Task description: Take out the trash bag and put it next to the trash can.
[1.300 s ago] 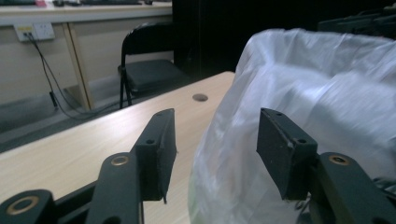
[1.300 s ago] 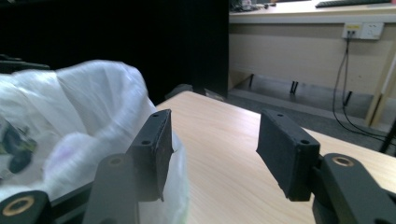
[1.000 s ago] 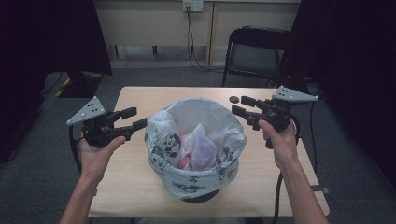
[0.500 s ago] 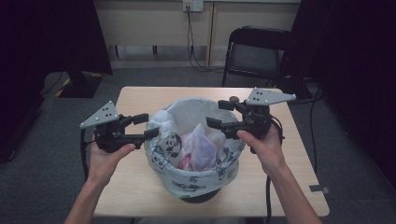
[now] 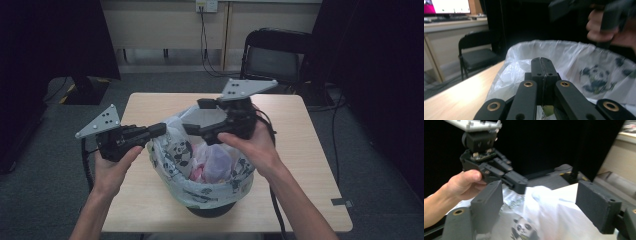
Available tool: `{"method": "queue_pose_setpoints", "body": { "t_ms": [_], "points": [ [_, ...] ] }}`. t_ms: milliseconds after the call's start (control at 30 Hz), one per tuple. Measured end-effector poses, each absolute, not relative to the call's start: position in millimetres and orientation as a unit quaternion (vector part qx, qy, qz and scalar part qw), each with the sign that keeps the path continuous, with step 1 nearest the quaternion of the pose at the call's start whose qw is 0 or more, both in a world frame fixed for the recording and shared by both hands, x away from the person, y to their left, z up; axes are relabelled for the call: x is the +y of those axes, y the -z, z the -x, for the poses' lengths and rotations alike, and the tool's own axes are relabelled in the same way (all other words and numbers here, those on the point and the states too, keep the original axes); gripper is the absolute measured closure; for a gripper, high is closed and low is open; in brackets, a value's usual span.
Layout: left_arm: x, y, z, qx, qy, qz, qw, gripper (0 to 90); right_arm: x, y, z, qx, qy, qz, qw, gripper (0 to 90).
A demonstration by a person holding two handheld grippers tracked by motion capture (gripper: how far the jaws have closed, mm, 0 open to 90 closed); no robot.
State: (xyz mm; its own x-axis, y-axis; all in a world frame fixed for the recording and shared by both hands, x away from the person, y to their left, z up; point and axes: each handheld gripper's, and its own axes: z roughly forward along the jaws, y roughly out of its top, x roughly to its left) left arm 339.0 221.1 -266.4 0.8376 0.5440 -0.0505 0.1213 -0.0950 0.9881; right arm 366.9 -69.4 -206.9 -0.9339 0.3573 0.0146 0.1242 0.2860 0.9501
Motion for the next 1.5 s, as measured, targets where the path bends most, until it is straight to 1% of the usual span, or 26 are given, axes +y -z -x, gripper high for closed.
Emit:
{"method": "queue_pose_setpoints", "body": {
  "t_ms": [67,233,400,467,500,533,567,600,633,667,700,733,767,800,833,867,900,933,1033,1133,1200,1300,1367,1433,1467,1500],
  "points": [
    [221,252,-336,0.219,-0.177,-0.716,0.639,90.0,-48,206,-367,0.801,-0.577,-0.133,0.09,18.1],
    [219,234,-330,0.204,-0.189,-0.711,0.646,90.0,-26,208,-371,0.806,-0.575,-0.118,0.073,15.6],
    [212,219,-328,0.193,-0.195,-0.703,0.655,90.0,-19,212,-371,0.816,-0.564,-0.108,0.068,17.8],
    [206,214,-328,0.185,-0.195,-0.706,0.655,90.0,-20,213,-371,0.822,-0.556,-0.099,0.075,34.8],
    [206,214,-328,0.185,-0.195,-0.706,0.655,90.0,-20,213,-371,0.825,-0.552,-0.098,0.072,35.9],
    [202,212,-328,0.18,-0.188,-0.708,0.657,90.0,-22,214,-372,0.826,-0.55,-0.098,0.072,48.0],
    [202,212,-328,0.18,-0.188,-0.708,0.657,90.0,-22,214,-372,0.826,-0.55,-0.098,0.072,48.0],
    [200,212,-330,0.178,-0.183,-0.708,0.658,90.0,-24,214,-371,0.829,-0.546,-0.089,0.083,64.2],
    [200,212,-330,0.178,-0.183,-0.708,0.658,89.9,-24,214,-371,0.829,-0.546,-0.089,0.083,64.2],
    [200,213,-332,0.171,-0.168,-0.704,0.669,87.5,-26,214,-370,0.829,-0.544,-0.089,0.091,80.7],
    [200,213,-332,0.171,-0.168,-0.704,0.669,77.6,-26,214,-370,0.829,-0.544,-0.089,0.091,80.7],
    [201,213,-333,0.17,-0.165,-0.698,0.676,66.0,-28,215,-370,0.829,-0.545,-0.094,0.081,87.6],
    [202,212,-333,0.172,-0.168,-0.697,0.676,66.0,-28,215,-370,0.829,-0.545,-0.094,0.081,87.6],
    [203,212,-333,0.172,-0.173,-0.699,0.673,54.3,-30,215,-372,0.826,-0.551,-0.096,0.068,89.2],
    [204,213,-333,0.173,-0.176,-0.7,0.67,54.3,-30,215,-372,0.826,-0.551,-0.096,0.068,89.2],
    [206,216,-333,0.183,-0.178,-0.702,0.665,37.0,-33,213,-374,0.821,-0.558,-0.099,0.061,89.8],
    [206,216,-333,0.183,-0.178,-0.702,0.665,32.4,-33,213,-374,0.821,-0.558,-0.099,0.061,89.8],
    [208,218,-334,0.175,-0.18,-0.703,0.665,32.4,-35,211,-375,0.819,-0.563,-0.1,0.057,89.9],
    [211,227,-339,0.159,-0.159,-0.71,0.667,24.7,-43,200,-378,0.8,-0.59,-0.1,0.045,90.0],
    [209,230,-341,0.162,-0.169,-0.714,0.66,25.2,-44,194,-378,0.792,-0.602,-0.098,0.04,90.0],
    [202,234,-344,0.159,-0.157,-0.724,0.653,22.8,-42,184,-375,0.784,-0.613,-0.088,0.042,90.0],
    [198,235,-345,0.156,-0.151,-0.723,0.655,24.7,-41,178,-372,0.781,-0.618,-0.081,0.042,90.0],
    [192,235,-346,0.142,-0.146,-0.726,0.656,30.9,-39,174,-370,0.778,-0.622,-0.076,0.04,90.0],
    [187,236,-345,0.125,-0.138,-0.732,0.656,59.3,-36,172,-368,0.777,-0.624,-0.069,0.037,90.0],
    [185,237,-345,0.119,-0.134,-0.73,0.659,68.3,-36,171,-366,0.778,-0.624,-0.068,0.039,89.9],
    [185,236,-345,0.112,-0.131,-0.733,0.658,78.0,-37,171,-366,0.777,-0.624,-0.071,0.038,85.3]
  ]
}}
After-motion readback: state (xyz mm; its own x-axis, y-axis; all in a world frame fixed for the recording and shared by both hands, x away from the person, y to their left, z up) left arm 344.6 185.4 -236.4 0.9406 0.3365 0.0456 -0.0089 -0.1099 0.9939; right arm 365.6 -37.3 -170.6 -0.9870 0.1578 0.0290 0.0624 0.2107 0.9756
